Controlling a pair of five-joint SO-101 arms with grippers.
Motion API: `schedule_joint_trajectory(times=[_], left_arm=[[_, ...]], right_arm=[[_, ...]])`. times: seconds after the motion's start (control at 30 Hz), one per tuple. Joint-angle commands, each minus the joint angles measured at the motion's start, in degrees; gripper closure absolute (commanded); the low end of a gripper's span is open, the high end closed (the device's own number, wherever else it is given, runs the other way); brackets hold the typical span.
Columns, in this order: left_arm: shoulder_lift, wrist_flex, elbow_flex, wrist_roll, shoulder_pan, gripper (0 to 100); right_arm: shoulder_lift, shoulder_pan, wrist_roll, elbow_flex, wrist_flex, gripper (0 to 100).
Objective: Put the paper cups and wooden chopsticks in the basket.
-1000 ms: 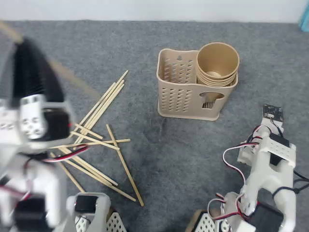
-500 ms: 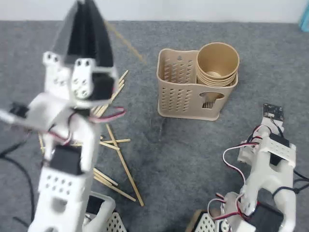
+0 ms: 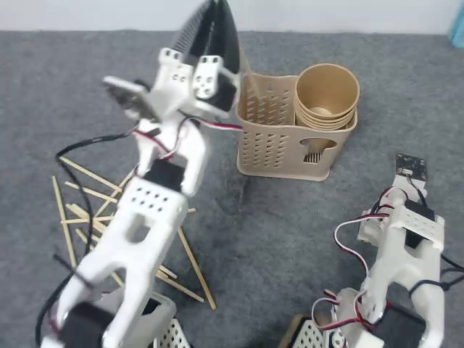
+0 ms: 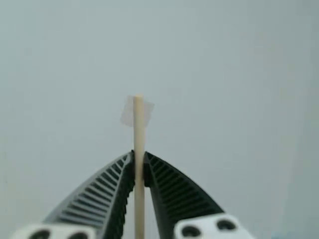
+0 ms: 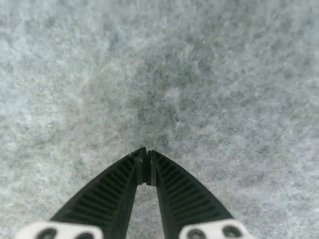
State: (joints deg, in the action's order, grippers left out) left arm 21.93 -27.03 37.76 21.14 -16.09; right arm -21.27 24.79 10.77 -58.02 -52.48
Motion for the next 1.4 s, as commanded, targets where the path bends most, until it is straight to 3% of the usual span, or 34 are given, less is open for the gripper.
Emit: schedule_joint_trajectory(times=[0.0,0.13,0.37,0.6,0.77,1.07,1.37], left_arm=[[-4.4,-3.3,-1.3,-0.5,-0.2,99],[-8.6,-3.8,0.5,-0.5,0.4,99],[-10.5,-12.3,10.9,-0.5,-0.6,99],[-10.5,-12.3,14.2,-0.4,-0.7,98],[-10.4,-11.3,12.7,-0.4,-0.4,89],[5.2,12.0,6.5,-0.2,5.9,89],[26.9,56.9,-3.4,-0.2,19.3,88]], right_arm=[[-2.9,0.3,1.9,0.4,0.9,99.1],[-2.9,0.3,2.2,0.4,1.3,99.1],[-2.9,-0.7,2.1,0.4,1.6,99.1],[-2.9,-0.8,2.2,0.4,1.6,99.1],[-2.8,-0.8,2.2,0.4,1.6,99.1],[-2.8,-0.8,2.2,0.4,1.6,99.1],[-2.8,-0.8,2.2,0.4,1.6,99.1]])
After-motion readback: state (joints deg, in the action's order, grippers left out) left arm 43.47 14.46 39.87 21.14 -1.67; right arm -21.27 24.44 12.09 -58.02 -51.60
